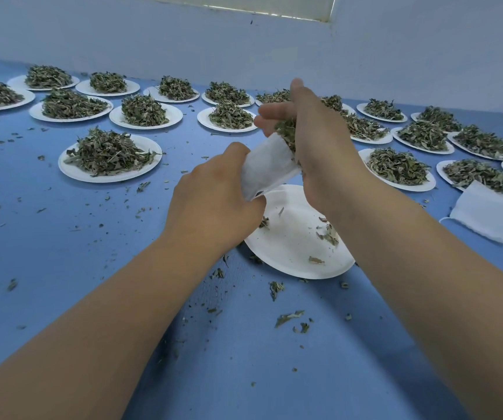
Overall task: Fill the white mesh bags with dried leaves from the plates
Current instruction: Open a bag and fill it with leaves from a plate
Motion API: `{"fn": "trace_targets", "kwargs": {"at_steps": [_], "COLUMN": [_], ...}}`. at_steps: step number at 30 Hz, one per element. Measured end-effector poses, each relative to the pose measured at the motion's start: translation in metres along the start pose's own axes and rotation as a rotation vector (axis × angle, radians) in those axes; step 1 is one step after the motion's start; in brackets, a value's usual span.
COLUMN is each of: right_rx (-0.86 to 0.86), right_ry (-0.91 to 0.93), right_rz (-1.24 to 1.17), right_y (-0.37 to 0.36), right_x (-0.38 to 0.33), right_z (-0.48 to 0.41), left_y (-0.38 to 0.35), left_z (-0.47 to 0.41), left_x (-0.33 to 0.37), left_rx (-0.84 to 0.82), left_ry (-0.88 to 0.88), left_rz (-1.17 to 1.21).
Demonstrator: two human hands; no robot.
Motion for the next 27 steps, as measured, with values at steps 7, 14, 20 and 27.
{"fn": "trace_targets", "kwargs": {"at_steps": [7,14,20,27], "right_rx": [0.104,0.118,-0.005,-0.218], "right_ry": [0.138,0.325,0.253,0.117], "right_rz": [0.049,0.063,0.061,0.181], "right_y": [0.003,0.001,0.008,0.022], "right_x": [0.002,0.005,0.005,0.001], "right_z": [0.001,0.007,0.003,-0.007], "left_y": [-0.001,0.002,0.004,0.005], "left_z": [-0.002,-0.003,-0.005,-0.006], "left_x": [-0.008,-0.015,-0.016,-0.015], "left_rx": [0.021,0.068,0.058,0.041], "left_ry": [0.077,0.143,0.11,0.054], "left_rz": [0.107,0.191,0.178,0.194]}}
Point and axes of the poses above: each hand's wrist, its own z-axis away from the middle knuckle, its own y-axis out of the back of the hand, x = y × z, the point moved 6 cm from there along -z, towards the middle knuckle, and after that the axes turned 5 degrees about -x, right-handed, at the moved point
